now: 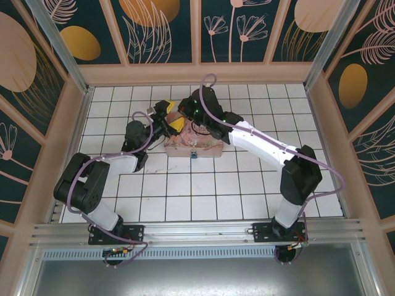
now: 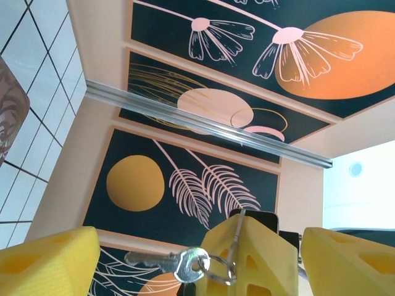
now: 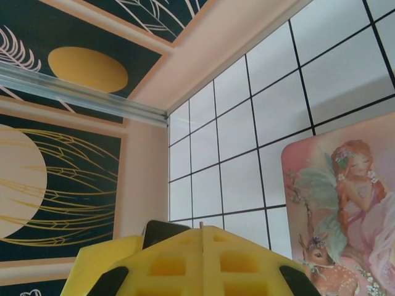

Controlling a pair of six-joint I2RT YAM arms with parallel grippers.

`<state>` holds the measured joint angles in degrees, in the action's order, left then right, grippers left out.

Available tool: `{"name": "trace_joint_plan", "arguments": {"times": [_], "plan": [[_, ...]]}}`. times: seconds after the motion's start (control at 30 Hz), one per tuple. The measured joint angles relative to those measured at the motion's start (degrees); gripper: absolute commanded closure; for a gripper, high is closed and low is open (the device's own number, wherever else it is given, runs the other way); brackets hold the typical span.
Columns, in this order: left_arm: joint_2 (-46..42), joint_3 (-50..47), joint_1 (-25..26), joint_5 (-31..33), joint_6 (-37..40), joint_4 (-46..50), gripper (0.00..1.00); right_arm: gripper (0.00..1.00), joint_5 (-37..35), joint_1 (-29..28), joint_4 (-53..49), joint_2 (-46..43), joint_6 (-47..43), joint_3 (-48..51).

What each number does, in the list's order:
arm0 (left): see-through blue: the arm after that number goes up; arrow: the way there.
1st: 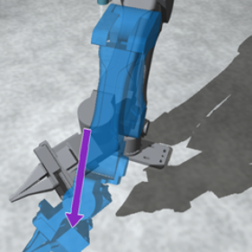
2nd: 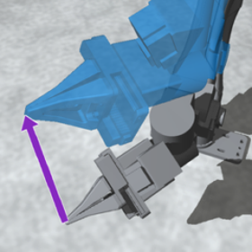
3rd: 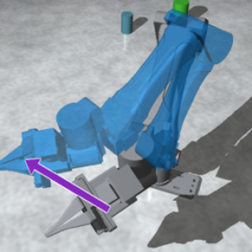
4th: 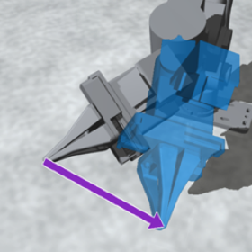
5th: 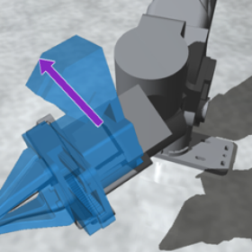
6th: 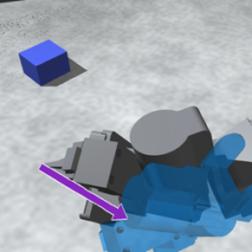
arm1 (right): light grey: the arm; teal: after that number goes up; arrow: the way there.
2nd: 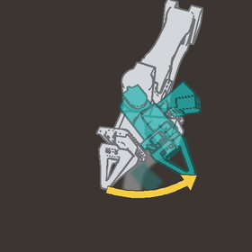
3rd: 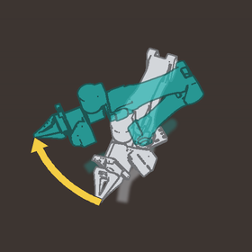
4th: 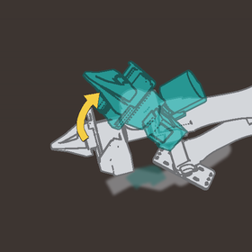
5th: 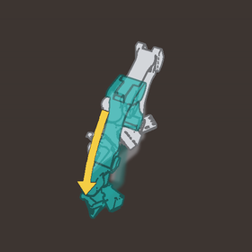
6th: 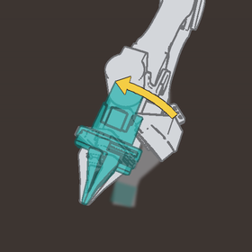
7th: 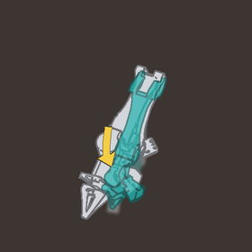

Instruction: Unlock a padlock with a key

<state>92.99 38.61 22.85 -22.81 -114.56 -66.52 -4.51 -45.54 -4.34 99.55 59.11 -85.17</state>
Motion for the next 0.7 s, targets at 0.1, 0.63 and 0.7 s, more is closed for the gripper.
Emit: {"name": "trace_joint_plan", "arguments": {"times": [0.1, 0.63, 0.7], "plan": [[1.0, 0.0, 0.3, 0.8, -1.5, -1.5, 0.18, 1.0, 0.2, -0.6, 0.0, 1.2, 0.2, -0.1], [1.2, -1.4, 0.4, 2.5, -3.1, -4.4, 0.3, 1.0, -0.2, -0.9, 1.2, 0.7, 1.3, 3.1], [1.2, -1.5, 0.4, 2.5, -2.8, -4.3, 0.3, 1.0, -0.4, -0.8, 1.1, 0.0, 1.3, 3.6]]}}
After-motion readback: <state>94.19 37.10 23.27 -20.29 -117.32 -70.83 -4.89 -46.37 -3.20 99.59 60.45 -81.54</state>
